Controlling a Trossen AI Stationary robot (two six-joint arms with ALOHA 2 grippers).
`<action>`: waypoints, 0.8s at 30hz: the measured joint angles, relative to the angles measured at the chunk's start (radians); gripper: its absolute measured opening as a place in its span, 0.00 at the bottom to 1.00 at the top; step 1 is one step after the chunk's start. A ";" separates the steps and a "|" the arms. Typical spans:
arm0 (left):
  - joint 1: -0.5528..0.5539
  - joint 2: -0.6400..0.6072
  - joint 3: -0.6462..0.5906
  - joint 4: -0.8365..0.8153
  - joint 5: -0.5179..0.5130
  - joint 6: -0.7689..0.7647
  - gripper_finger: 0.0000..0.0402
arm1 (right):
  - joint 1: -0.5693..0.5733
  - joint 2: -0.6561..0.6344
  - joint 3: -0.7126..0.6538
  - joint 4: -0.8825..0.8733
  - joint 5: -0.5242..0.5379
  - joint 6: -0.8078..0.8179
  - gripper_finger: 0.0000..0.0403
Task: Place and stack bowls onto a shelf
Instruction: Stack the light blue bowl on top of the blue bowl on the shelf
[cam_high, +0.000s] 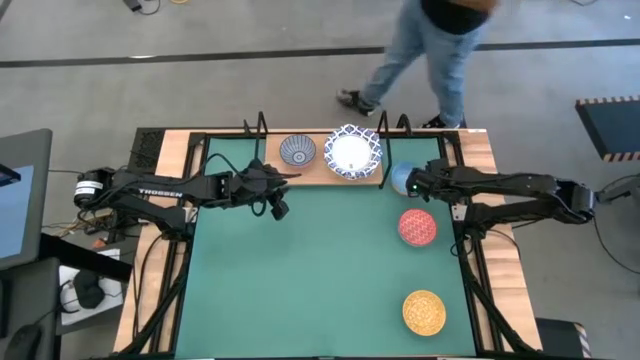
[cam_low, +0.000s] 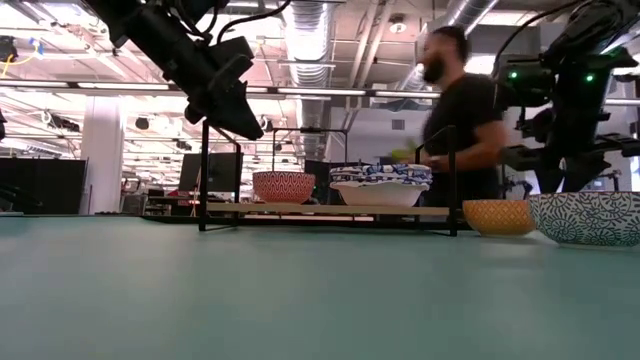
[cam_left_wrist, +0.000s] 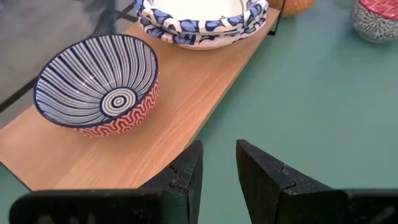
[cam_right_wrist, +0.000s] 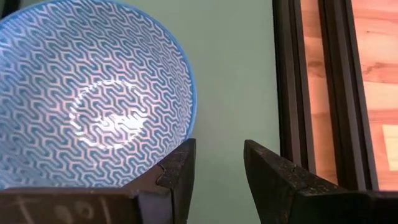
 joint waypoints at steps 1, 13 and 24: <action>0.000 0.000 0.000 0.005 0.001 0.004 0.21 | -0.003 0.009 0.000 0.013 0.006 -0.002 0.41; 0.000 0.000 0.000 0.016 0.005 0.015 0.21 | -0.020 -0.039 0.007 0.093 0.048 -0.038 0.41; 0.000 0.000 0.000 0.024 0.004 0.020 0.21 | -0.045 0.017 0.002 0.191 0.024 -0.080 0.41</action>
